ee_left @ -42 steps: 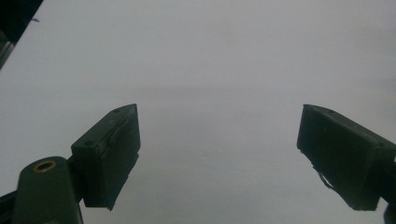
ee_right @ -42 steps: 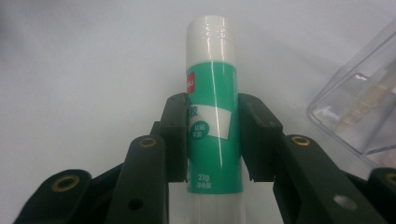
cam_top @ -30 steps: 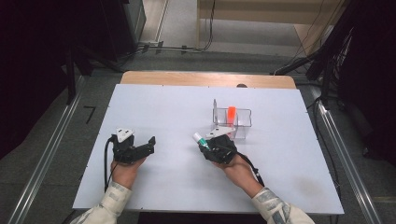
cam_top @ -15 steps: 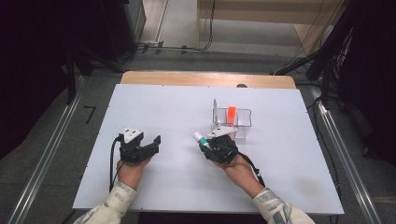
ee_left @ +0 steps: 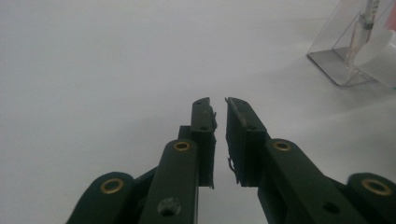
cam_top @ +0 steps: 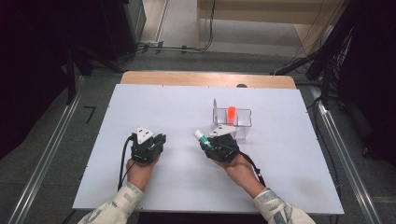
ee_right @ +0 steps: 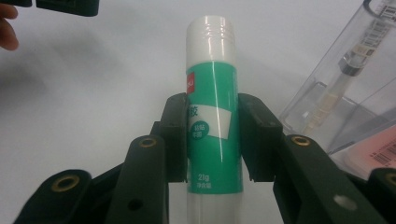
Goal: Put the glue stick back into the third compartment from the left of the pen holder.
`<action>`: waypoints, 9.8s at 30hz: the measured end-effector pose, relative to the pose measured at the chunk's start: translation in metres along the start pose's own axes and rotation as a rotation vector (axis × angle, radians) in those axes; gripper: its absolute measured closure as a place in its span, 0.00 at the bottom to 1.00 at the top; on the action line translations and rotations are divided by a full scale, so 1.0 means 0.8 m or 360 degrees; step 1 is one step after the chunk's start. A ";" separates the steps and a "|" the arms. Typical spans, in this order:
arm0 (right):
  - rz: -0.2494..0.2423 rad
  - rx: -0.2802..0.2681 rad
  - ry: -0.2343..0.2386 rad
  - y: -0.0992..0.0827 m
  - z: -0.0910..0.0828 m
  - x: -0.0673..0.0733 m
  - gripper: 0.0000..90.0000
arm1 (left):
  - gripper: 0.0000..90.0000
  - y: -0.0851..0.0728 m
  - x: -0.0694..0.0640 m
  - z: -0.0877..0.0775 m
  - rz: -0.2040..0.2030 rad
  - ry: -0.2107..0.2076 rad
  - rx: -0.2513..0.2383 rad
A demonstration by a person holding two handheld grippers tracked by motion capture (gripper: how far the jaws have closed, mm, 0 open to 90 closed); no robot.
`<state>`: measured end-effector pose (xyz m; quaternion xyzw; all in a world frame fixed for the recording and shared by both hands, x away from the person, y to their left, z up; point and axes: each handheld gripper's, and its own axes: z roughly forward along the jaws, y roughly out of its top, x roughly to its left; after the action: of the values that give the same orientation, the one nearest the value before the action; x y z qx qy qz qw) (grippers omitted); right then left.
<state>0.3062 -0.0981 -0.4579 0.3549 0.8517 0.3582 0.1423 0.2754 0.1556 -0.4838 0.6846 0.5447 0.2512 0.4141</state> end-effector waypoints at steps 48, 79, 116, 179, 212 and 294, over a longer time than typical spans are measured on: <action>-0.0041 -0.0103 0.0099 0.006 -0.010 0.013 0.71 | 1.00 0.026 -0.072 0.033 0.0071 -0.0345 0.0003; 0.0006 -0.0136 0.0067 -0.002 -0.011 0.001 0.71 | 1.00 0.030 -0.063 0.021 0.0116 -0.0194 -0.0080; 0.0147 -0.0255 -0.0041 -0.019 -0.048 -0.042 0.71 | 0.28 0.027 -0.011 0.008 0.0011 0.0093 -0.0069; 0.0424 -0.0503 -0.0357 0.001 -0.053 -0.142 0.71 | 0.29 0.025 -0.005 0.006 -0.0018 0.0096 -0.0074; 0.0419 -0.0394 -0.0349 -0.019 -0.037 -0.141 0.68 | 0.28 0.023 -0.005 0.007 -0.0011 0.0094 -0.0066; 0.0450 -0.0395 -0.0362 -0.086 -0.116 -0.142 0.29 | 0.21 0.009 0.016 -0.014 -0.0086 0.0157 -0.0057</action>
<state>0.3062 -0.2595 -0.4432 0.4887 0.7213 0.4345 0.2283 0.2738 0.1705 -0.4729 0.6490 0.5780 0.2832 0.4056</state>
